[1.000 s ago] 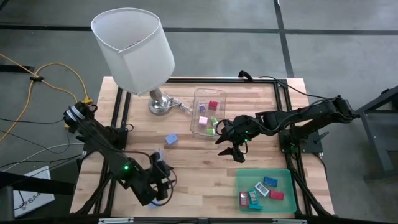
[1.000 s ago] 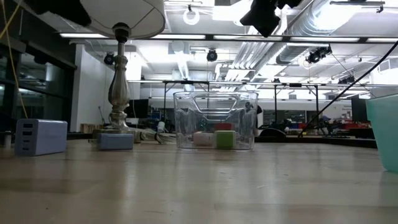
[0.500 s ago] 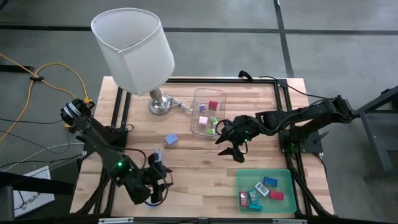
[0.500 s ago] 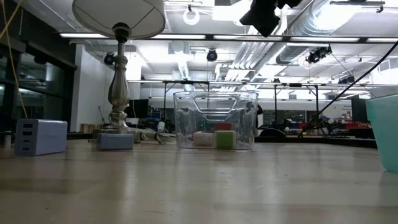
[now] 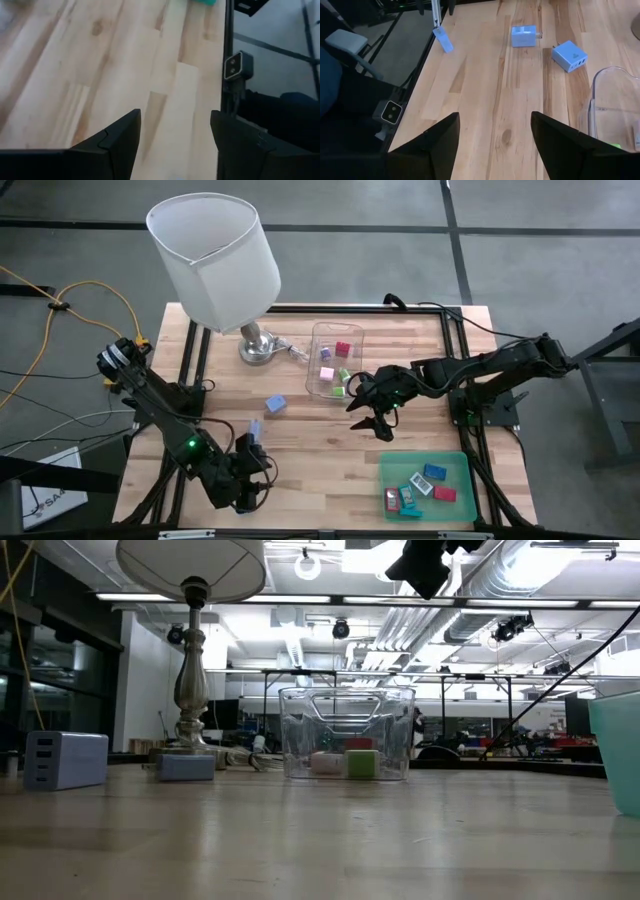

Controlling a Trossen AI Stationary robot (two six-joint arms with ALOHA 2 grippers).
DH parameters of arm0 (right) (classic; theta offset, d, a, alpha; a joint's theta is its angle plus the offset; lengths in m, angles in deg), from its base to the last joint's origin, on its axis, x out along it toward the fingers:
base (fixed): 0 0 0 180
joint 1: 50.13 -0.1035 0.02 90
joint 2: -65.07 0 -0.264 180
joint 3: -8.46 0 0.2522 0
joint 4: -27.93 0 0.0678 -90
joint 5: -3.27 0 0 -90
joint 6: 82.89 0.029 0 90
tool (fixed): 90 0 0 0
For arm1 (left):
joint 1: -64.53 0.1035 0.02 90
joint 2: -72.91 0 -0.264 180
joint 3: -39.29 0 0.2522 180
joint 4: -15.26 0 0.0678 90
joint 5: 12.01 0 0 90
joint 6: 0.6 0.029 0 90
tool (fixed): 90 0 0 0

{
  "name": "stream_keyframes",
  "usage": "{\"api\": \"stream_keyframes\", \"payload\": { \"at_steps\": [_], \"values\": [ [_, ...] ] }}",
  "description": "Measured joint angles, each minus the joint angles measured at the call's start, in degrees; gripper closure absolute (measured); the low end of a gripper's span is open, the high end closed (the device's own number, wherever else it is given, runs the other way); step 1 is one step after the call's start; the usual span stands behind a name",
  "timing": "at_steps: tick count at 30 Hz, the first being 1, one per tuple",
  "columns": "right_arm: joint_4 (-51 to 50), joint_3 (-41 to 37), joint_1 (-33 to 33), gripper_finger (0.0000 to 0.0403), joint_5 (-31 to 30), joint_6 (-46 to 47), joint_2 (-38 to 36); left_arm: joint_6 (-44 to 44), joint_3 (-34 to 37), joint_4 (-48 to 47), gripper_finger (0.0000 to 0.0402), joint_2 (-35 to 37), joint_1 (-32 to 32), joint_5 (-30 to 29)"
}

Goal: Pick & Place Office items
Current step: Put the bottom light blue charger adapter into the transparent bin

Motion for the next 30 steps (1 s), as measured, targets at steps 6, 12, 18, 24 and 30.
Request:
{"api": "stream_keyframes", "payload": {
  "at_steps": [6,12,18,24,30],
  "values": [
    [0.17,0.0,0.0,0.0171,0.0,0.0,0.0,-6.3,-1.07,-3.69,0.017,0.77,-0.33,2.95],
    [0.2,0.0,0.0,0.0171,0.0,0.0,0.0,-12.02,-3.63,-12.31,0.017,0.77,-0.33,4.53],
    [0.22,0.0,0.01,0.0171,0.0,-0.01,0.0,-15.68,-4.08,-12.02,0.017,0.59,-0.82,7.99],
    [0.28,0.0,0.01,0.0171,0.0,-0.02,0.0,-19.94,-5.65,-12.33,0.017,-2.38,-2.28,11.22],
    [0.65,0.0,0.02,0.0171,0.0,-0.02,0.0,-24.5,-7.46,-13.41,0.017,-6.51,-3.87,12.0]
  ]
}}
